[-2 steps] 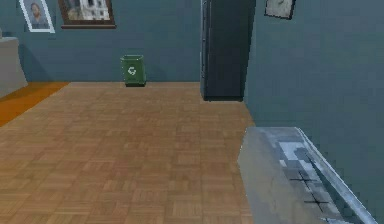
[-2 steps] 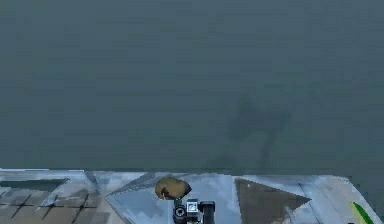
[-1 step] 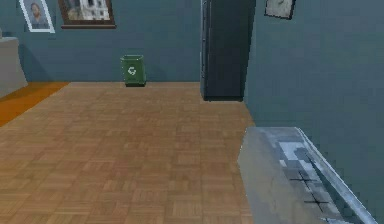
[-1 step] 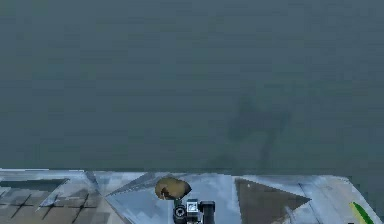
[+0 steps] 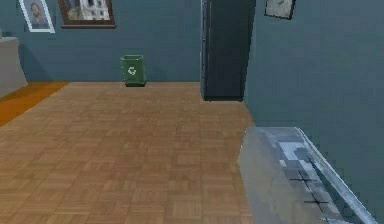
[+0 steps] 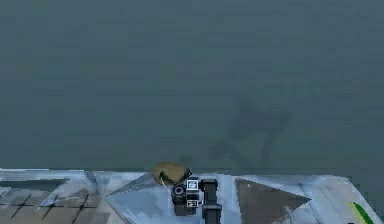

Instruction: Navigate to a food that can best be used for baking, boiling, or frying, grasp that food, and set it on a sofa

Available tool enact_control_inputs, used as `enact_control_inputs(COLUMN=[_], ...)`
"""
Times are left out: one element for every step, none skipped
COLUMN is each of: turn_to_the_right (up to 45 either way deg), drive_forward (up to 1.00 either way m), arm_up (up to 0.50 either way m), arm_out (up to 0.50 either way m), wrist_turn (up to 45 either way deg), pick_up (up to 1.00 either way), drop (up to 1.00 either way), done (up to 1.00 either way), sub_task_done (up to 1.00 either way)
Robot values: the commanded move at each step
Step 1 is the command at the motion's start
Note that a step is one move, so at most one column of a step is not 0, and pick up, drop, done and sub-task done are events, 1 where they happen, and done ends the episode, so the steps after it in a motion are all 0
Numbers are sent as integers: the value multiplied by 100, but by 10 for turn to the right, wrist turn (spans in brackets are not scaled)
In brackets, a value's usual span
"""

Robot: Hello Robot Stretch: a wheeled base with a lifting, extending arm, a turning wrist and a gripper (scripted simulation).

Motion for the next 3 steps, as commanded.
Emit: enact_control_inputs(turn_to_the_right=[0, 0, 0], drive_forward=[0, 0, 0], arm_up=[32, 0, 0], arm_out=[0, 0, 0], wrist_turn=[0, -450, -450], pick_up=[0, 0, 0], drop=[0, 0, 0], done=[0, 0, 0], sub_task_done=[0, 0, 0])
